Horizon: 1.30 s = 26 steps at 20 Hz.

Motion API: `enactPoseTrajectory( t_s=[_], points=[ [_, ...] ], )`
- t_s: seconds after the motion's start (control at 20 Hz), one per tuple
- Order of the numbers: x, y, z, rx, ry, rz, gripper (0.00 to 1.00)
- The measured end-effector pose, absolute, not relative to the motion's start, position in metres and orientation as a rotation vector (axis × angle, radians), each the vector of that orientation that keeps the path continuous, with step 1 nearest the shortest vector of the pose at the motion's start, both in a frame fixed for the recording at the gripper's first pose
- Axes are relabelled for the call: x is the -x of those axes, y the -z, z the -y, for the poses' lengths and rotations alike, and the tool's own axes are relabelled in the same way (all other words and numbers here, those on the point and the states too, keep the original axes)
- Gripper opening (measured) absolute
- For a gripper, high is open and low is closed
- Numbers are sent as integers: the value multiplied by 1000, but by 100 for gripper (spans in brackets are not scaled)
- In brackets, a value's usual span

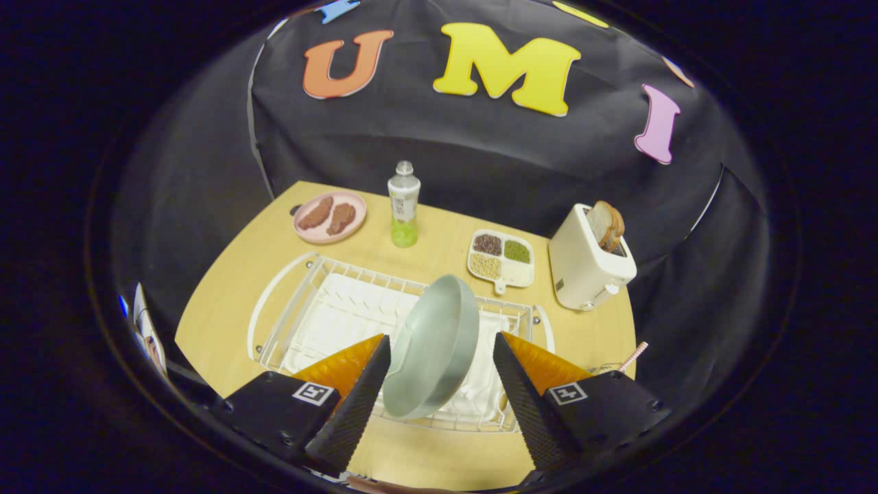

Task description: Take the plate from the dish rack, then take the spoon from the basket and place it into the plate.

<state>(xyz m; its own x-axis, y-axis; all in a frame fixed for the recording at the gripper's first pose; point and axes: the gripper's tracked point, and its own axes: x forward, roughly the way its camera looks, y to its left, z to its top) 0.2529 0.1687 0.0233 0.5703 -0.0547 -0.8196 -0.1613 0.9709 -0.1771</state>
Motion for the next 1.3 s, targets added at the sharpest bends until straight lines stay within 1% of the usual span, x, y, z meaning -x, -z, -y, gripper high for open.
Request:
enactPoseTrajectory(
  t_s=[0.1, 0.2, 0.3, 0.5, 0.55, 0.7, 0.95, 1.3],
  points=[
    [-258, -17, -166, 251, 8, -1045, 91],
    [-265, -7, -169, 266, 36, -1110, 81],
    [-267, 0, -174, 298, 52, -1144, 66],
    [-270, -8, -175, 365, 148, -1155, 38],
    [-268, -10, -172, 388, 184, -1163, 33],
    [-264, -13, -169, 452, 251, -1160, 28],
    [-264, -17, -165, 497, 364, -1100, 19],
    [-265, -37, -162, 507, 451, -952, 16]
  ],
)
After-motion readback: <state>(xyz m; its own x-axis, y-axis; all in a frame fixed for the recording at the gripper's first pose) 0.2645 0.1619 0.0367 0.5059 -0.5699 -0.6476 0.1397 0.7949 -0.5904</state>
